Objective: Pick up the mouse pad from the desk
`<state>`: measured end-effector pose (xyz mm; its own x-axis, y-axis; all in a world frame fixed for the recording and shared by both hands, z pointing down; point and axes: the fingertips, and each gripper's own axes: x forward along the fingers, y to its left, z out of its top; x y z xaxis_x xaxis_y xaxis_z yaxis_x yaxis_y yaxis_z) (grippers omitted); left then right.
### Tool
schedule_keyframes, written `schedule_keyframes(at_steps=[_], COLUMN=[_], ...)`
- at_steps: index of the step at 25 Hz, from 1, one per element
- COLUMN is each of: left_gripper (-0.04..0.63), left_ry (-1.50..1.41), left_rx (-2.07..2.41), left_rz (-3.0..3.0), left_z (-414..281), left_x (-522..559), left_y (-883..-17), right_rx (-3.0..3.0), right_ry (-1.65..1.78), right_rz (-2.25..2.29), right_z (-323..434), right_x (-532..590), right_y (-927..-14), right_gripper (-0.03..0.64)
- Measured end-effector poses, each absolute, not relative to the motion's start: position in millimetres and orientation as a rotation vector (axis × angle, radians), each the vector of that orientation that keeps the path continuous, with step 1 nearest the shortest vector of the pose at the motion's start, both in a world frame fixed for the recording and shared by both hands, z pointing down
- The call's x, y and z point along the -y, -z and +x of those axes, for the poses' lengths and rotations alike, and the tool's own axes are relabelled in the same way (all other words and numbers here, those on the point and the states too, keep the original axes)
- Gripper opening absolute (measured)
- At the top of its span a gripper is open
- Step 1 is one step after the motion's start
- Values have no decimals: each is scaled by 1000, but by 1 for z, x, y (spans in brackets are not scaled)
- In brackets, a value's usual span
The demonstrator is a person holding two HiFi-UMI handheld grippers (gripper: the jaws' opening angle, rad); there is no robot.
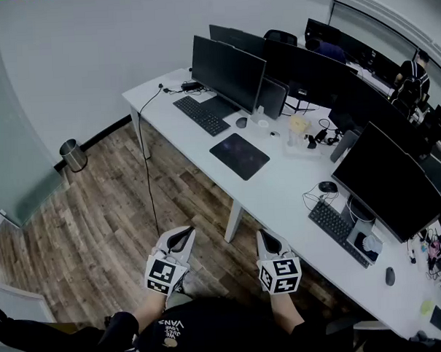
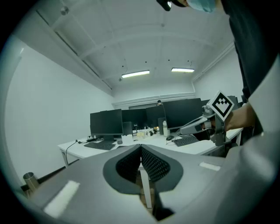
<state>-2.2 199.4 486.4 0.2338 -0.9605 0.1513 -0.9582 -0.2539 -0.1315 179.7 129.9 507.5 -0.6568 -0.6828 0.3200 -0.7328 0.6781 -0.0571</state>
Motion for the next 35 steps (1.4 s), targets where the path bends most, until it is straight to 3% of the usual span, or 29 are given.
schedule_keyframes(at_steps=[15,16,18,23,35], left_gripper=[8,32,142,214,241], left_ry=[215,199,174,175,181], left_rx=[-1961,-1968,-1986,-1953,-1855], left_rz=[-2500,-2511,-2548,-2645,-2737], left_z=[-8,-10,-14,-25,-112], left_x=[-189,-188,-184,-160,-86], left_y=[-487,-488,-495,-508,-504], right_rx=[2707,2712,2716,2667,2595], right_ry=[-302,-318,-351,-409,-474], right_rz=[1149,1150,1145,1202,1374], right_z=[174,173,168,158,93], right_x=[-114,-112,-108,-86,-26], right_y=[-501,-502,-506,-515,-506], right_gripper=[5,29,118,222,250])
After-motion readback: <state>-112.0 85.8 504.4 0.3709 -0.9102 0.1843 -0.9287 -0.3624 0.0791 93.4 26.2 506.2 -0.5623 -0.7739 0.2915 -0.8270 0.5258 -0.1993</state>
